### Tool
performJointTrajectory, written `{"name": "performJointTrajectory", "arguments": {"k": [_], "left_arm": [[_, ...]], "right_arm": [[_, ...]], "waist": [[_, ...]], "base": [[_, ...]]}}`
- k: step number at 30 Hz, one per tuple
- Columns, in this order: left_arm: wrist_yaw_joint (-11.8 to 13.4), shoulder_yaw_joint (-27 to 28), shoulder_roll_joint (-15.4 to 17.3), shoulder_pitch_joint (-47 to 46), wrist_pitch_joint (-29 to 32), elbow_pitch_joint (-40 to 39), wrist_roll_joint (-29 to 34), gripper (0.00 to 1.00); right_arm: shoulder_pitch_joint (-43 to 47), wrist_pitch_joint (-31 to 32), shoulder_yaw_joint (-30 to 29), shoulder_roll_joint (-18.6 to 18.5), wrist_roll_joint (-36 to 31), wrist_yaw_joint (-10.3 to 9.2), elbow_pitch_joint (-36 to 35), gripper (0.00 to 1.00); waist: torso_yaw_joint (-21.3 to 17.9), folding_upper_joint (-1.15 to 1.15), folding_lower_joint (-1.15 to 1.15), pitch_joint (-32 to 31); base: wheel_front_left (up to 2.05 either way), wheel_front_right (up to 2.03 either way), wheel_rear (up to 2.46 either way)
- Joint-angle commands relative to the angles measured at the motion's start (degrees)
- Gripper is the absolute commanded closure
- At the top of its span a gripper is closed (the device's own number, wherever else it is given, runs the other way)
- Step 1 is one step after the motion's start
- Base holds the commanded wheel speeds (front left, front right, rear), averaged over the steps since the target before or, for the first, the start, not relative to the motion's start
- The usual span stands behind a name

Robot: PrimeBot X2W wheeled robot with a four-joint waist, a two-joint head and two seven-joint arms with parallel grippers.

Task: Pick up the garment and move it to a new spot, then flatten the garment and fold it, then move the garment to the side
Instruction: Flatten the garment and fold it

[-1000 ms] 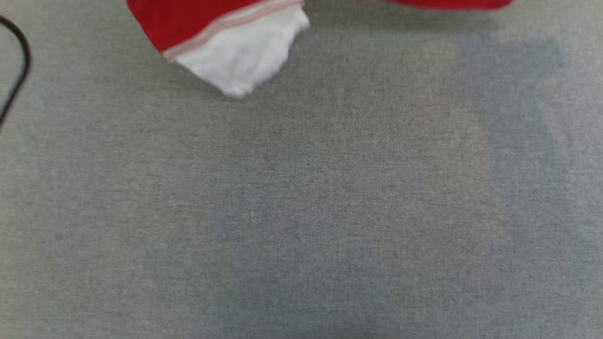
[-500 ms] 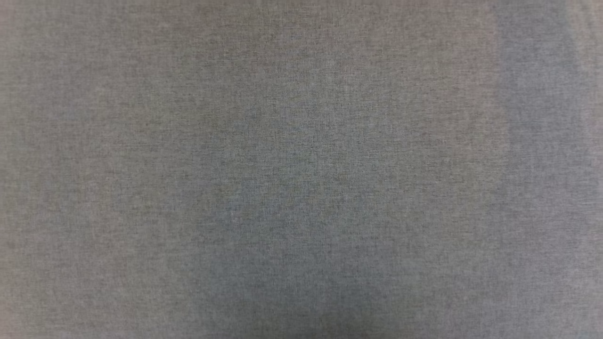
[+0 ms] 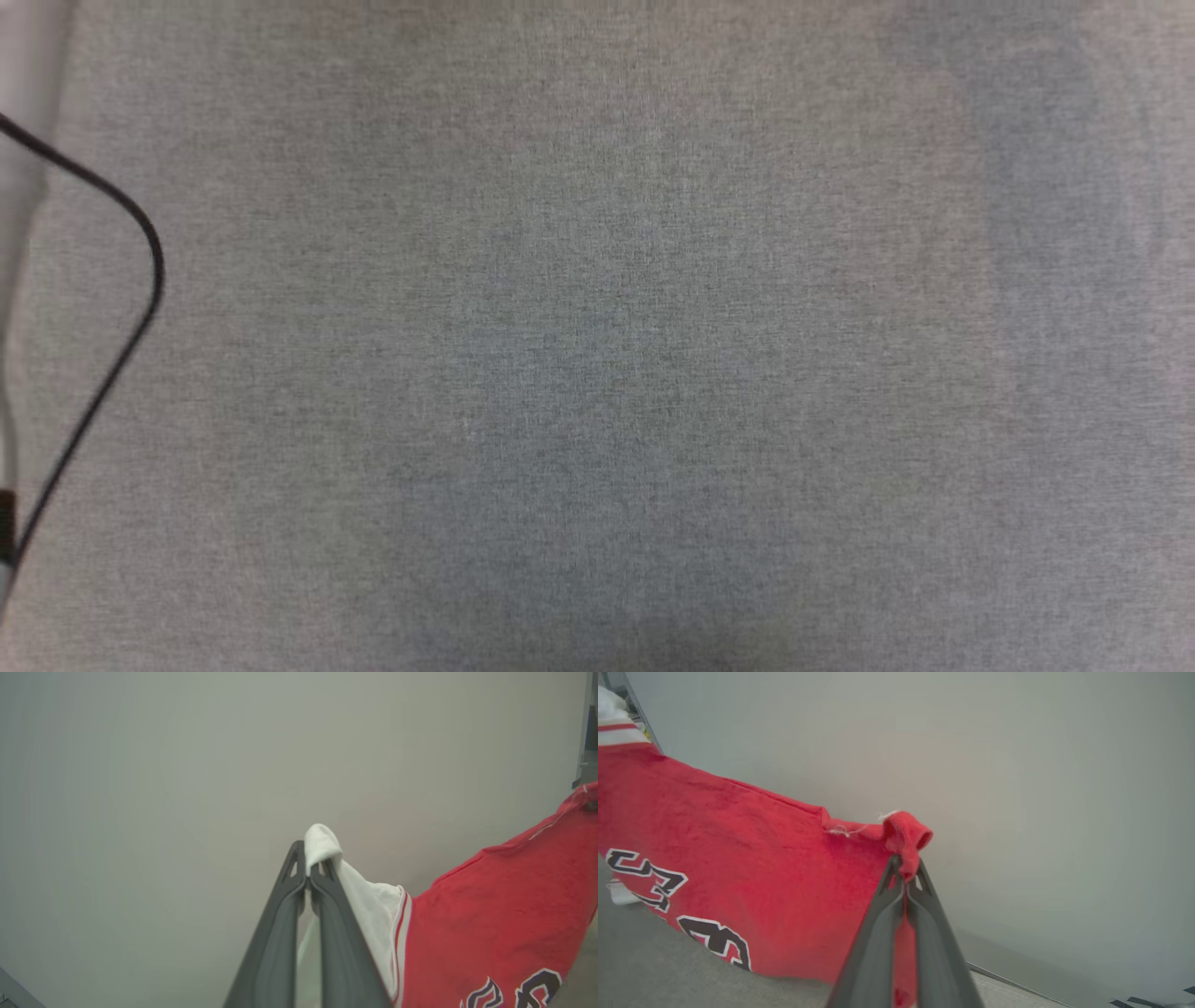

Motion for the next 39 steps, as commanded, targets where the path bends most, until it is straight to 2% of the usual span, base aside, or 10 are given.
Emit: {"name": "performJointTrajectory", "arguments": {"k": [1,10,18,25,32,37,39], "left_arm": [[0.24,-0.07,0.25,3.03,-0.82,-0.13,-0.35,1.00],[2.97,0.66,2.95,25.49,-2.50,-5.39,-3.58,1.00],[8.54,3.67,6.03,51.91,-2.68,-16.12,-7.30,1.00],[11.69,3.99,8.56,72.80,-2.17,-24.01,-11.52,1.00],[15.25,3.97,10.64,87.51,1.55,-32.82,-17.81,1.00],[16.37,2.79,11.58,94.75,4.14,-35.98,-21.05,1.00],[15.93,1.84,11.89,96.74,5.23,-36.62,-22.01,1.00]], "right_arm": [[2.77,-0.86,1.72,-0.79,1.27,-0.05,-1.07,1.00],[18.54,-2.78,12.68,-6.98,10.23,-0.05,-11.01,1.00],[31.23,-4.05,20.06,-13.32,13.65,-0.05,-19.00,1.00],[43.47,-5.18,21.31,-18.20,17.58,-0.05,-24.06,1.00],[55.34,-5.79,19.69,-22.52,20.57,-0.05,-28.79,1.00],[63.27,-5.66,17.88,-25.01,22.00,-0.05,-31.14,1.00],[66.44,-5.39,16.77,-25.90,22.84,-0.05,-32.33,1.00]], "waist": [[0.31,0.00,-0.01,-2.66],[0.81,0.00,-0.01,-12.21],[0.97,0.00,-0.01,-20.09],[1.58,0.00,-0.01,-25.99],[1.72,0.00,-0.01,-30.14],[2.23,0.00,-0.01,-32.00],[2.53,0.00,-0.01,-32.39]], "base": [[0.00,0.00,0.00],[0.00,0.00,0.00],[0.00,0.00,0.00],[0.00,0.00,0.00],[0.00,0.00,0.00],[0.00,0.00,0.00],[0.00,0.00,0.00]]}}
